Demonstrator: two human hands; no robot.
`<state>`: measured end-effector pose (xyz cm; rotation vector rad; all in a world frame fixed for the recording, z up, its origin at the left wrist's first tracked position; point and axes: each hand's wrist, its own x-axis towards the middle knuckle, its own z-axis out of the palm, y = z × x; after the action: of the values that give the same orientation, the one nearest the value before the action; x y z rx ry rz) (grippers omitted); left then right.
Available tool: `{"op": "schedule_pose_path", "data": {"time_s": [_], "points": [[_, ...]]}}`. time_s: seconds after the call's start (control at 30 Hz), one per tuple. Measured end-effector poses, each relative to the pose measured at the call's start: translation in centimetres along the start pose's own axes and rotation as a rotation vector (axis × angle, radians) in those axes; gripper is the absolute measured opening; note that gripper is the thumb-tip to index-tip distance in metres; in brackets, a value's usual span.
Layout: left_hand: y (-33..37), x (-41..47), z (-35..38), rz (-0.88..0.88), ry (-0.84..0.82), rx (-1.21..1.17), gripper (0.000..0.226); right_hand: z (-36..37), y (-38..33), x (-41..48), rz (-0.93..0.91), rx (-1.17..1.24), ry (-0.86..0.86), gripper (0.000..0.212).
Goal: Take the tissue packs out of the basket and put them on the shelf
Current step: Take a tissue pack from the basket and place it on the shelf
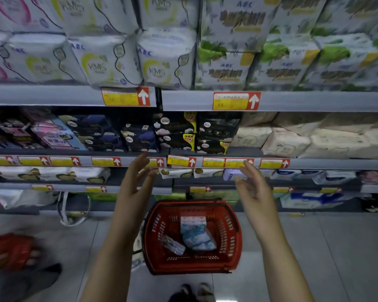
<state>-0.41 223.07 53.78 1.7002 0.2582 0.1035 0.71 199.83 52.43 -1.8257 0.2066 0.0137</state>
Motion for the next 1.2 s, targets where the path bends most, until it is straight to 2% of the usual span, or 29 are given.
{"op": "schedule_pose_path", "data": {"time_s": [0.3,0.47,0.67,0.73,0.8,0.9,1.07,1.2], "points": [[-11.0,3.4,0.9,-0.104,0.029,0.071,0.043,2.7,11.5,3.1,0.132,-0.065,-0.026,0.046],[-18.7,4.0,2.6,-0.210,0.032,0.076,0.042,5.6,19.4,3.2,0.197,-0.128,-0.097,0.042],[-27.2,3.1,3.3,-0.374,0.025,0.007,0.030,8.7,27.4,2.7,0.299,-0.237,-0.158,0.044],[-29.6,2.5,3.2,-0.422,0.031,0.016,0.040,9.4,29.8,2.9,0.325,-0.254,-0.163,0.043],[-32.2,2.3,3.2,-0.469,0.045,0.031,0.045,10.2,32.3,3.4,0.339,-0.274,-0.174,0.043],[-36.4,2.7,3.8,-0.529,0.047,0.031,0.032,11.7,36.6,4.2,0.345,-0.291,-0.178,0.042],[-44.0,3.6,5.0,-0.560,0.043,0.137,0.041,15.2,44.1,5.3,0.368,-0.344,-0.264,0.046],[-47.9,2.8,5.0,-0.624,0.029,0.120,0.041,17.9,49.6,5.3,0.372,-0.429,-0.328,0.049]]}}
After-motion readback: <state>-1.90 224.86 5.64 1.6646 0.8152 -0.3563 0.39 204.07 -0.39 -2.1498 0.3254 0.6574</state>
